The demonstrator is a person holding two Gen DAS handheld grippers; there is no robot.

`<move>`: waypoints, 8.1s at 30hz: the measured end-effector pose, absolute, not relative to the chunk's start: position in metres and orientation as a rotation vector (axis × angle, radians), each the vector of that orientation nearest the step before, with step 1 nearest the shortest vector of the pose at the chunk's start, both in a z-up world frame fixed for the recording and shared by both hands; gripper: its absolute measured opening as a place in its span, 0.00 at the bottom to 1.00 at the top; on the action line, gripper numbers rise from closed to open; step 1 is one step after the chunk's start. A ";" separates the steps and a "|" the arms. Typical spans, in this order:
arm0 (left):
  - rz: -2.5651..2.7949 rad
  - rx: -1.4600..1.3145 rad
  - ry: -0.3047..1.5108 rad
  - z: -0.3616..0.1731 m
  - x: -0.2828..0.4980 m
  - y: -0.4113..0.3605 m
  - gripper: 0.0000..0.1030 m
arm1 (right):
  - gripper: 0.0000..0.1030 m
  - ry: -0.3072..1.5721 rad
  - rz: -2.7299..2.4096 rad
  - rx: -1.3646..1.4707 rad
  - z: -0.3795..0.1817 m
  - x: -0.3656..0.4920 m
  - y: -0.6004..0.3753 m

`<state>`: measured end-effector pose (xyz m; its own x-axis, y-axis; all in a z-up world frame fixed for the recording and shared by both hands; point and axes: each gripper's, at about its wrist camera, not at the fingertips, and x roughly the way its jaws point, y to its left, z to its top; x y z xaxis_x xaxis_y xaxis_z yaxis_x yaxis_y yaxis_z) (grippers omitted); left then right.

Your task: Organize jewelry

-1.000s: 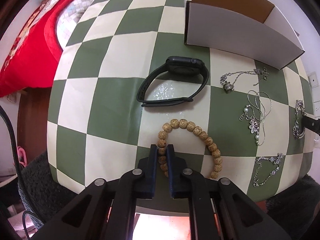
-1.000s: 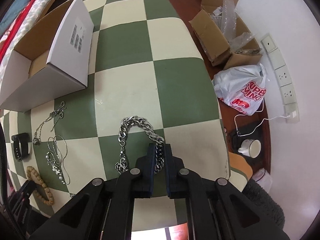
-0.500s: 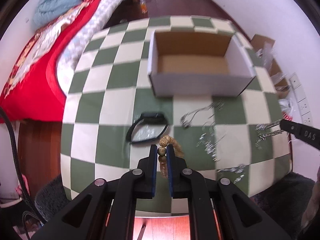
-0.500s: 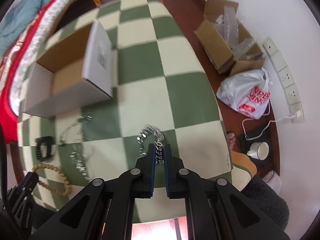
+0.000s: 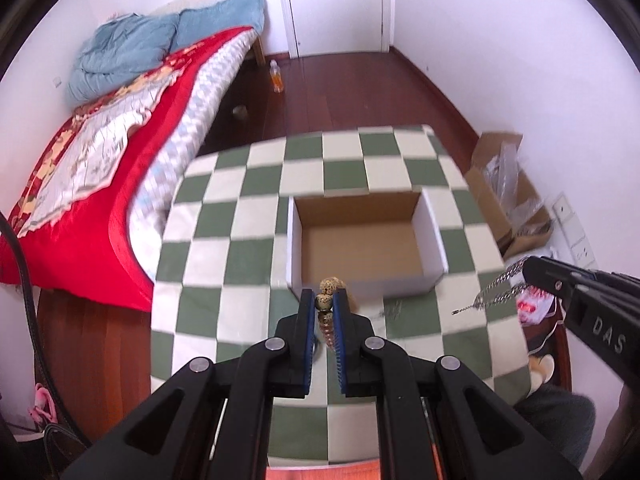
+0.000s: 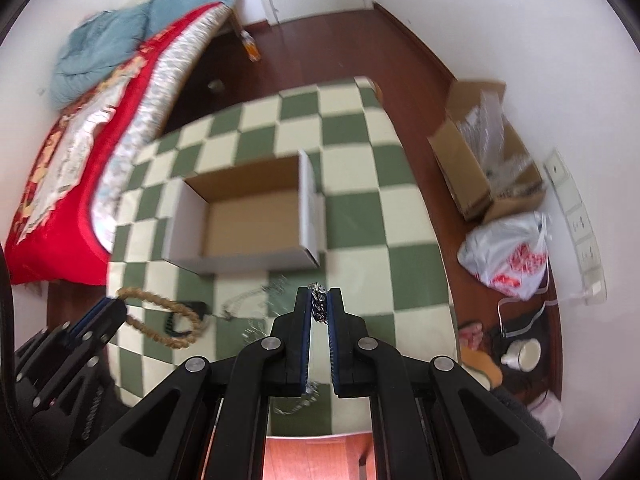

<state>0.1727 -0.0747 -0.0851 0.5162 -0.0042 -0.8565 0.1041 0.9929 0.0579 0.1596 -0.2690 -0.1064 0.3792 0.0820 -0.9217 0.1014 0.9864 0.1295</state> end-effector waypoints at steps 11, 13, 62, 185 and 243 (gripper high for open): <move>-0.073 0.028 1.053 -0.065 0.256 -0.061 0.06 | 0.08 1.118 0.060 0.154 -0.060 0.229 -0.244; -0.099 -0.003 1.120 -0.082 0.276 -0.060 0.06 | 0.08 1.139 0.065 0.158 -0.067 0.246 -0.242; 0.159 0.052 1.077 -0.135 0.244 0.001 1.00 | 1.00 1.355 -0.032 0.030 -0.180 0.250 -0.219; -0.202 -0.014 1.290 -0.209 0.170 -0.104 0.00 | 0.00 1.382 -0.102 0.324 -0.261 0.151 -0.341; -0.233 -0.144 1.519 -0.256 0.196 -0.076 0.56 | 0.03 1.330 -0.023 0.341 -0.212 0.158 -0.321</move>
<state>0.1961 -0.0764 -0.2558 0.0361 -0.2402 -0.9701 0.0618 0.9694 -0.2377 0.1581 -0.3215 -0.2118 0.2458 0.1770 -0.9530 0.2099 0.9501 0.2306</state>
